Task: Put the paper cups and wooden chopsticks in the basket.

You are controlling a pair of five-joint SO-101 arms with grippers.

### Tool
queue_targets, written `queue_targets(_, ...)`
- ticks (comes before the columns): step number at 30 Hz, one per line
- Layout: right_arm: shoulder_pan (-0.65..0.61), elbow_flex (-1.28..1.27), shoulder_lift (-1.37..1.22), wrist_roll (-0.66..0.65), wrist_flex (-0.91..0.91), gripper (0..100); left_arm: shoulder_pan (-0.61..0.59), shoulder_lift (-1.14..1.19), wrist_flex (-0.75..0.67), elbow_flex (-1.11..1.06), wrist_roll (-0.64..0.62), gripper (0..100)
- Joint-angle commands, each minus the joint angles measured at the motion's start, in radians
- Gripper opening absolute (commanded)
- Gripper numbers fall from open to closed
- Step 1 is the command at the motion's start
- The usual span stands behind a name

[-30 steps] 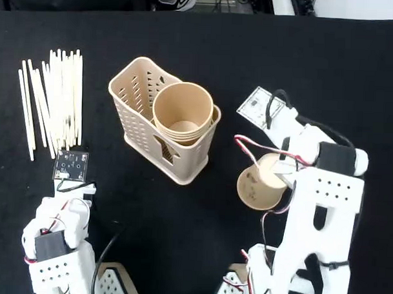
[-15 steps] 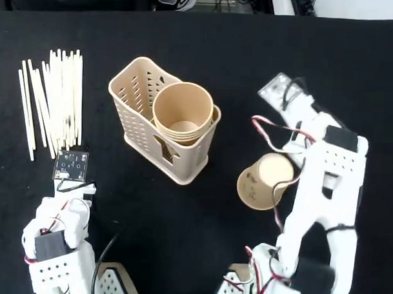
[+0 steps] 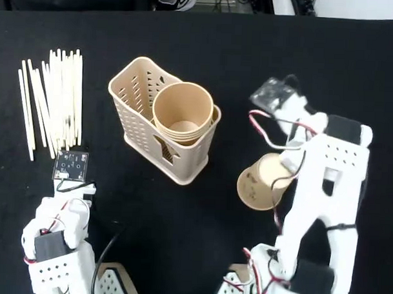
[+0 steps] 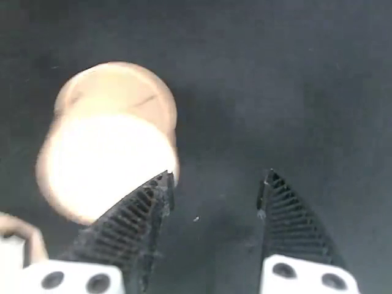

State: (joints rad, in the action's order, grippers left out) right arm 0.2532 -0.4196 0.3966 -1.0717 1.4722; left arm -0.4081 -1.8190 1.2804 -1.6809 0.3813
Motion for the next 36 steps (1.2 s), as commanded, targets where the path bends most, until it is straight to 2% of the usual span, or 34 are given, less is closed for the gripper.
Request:
queue_targets(1,-0.071,-0.03,0.102,-0.031,0.038,23.7,0.004,-0.002,0.005,-0.018,0.005,3)
queue_targets(7,-0.124,-0.176,0.168,-0.031,-0.071,23.7,0.004,-0.002,0.005,-0.018,0.005,3)
queue_targets(12,-0.101,-0.217,0.151,-0.028,-0.207,23.7,0.004,-0.002,0.005,-0.018,0.005,3)
queue_targets(17,-0.052,-0.216,0.13,0.025,-0.379,23.7,0.004,-0.002,0.005,-0.018,0.005,3)
queue_targets(25,-0.041,-0.208,0.013,0.032,-0.58,23.7,0.004,-0.002,0.005,-0.018,0.005,3)
queue_targets(30,-0.031,-0.208,-0.058,0.13,-0.796,23.9,0.004,-0.002,0.005,-0.018,0.005,3)
queue_targets(36,-0.008,-0.071,-0.177,0.18,-0.825,23.7,0.004,-0.002,0.005,-0.018,0.005,3)
